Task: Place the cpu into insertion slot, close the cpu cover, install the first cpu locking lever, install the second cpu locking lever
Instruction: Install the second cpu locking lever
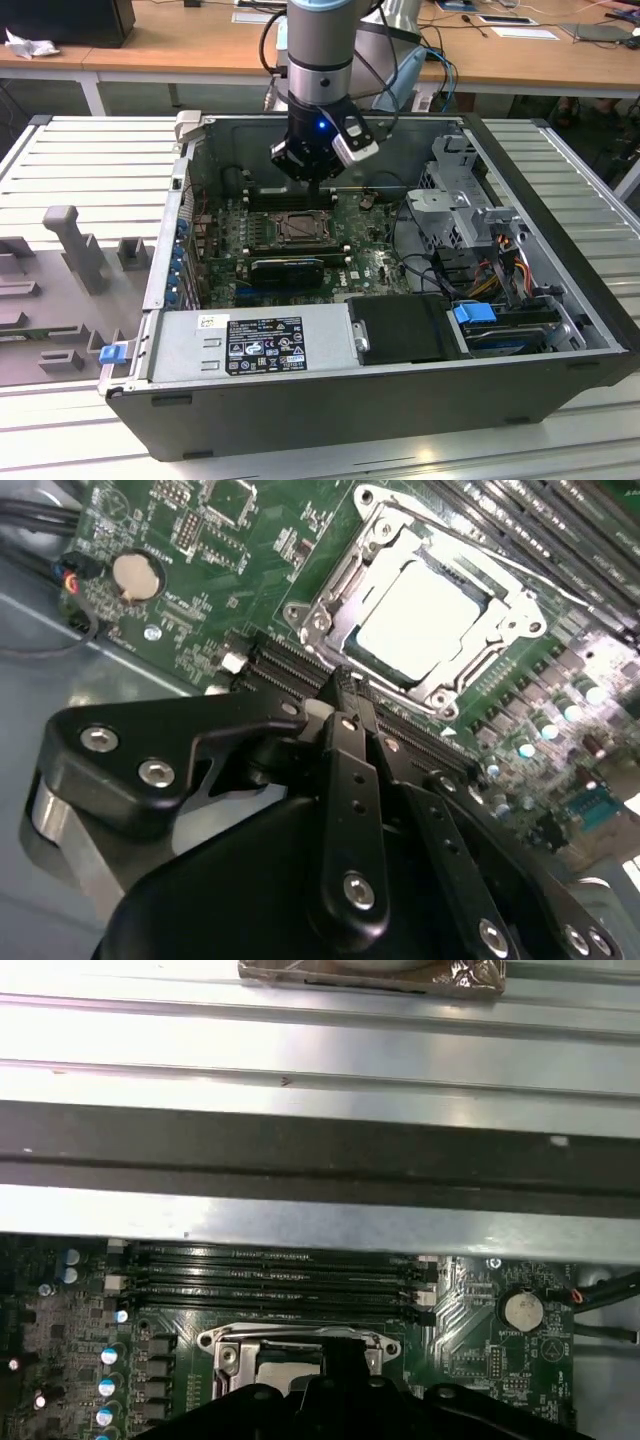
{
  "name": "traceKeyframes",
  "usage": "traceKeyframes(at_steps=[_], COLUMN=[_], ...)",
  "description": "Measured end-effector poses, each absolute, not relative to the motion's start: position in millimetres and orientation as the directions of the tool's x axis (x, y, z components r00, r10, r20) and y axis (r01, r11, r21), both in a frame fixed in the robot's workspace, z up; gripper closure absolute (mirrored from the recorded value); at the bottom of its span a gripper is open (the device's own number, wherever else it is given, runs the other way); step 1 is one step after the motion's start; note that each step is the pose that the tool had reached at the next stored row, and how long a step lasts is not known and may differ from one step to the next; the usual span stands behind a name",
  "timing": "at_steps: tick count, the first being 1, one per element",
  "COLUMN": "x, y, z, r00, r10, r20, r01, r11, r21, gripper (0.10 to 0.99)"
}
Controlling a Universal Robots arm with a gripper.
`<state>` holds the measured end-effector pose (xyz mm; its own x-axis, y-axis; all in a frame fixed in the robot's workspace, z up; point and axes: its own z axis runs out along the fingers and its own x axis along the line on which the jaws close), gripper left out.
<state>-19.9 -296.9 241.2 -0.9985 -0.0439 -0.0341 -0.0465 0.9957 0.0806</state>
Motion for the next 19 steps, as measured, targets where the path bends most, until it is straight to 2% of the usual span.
traceKeyframes(at_steps=[19], x=[-20.6], y=[-362.8], z=[247.4], r00=[-0.999], r10=[-0.044], r20=[-0.031], r01=[-0.046], r11=[0.996], r21=[0.082], gripper=[0.98])
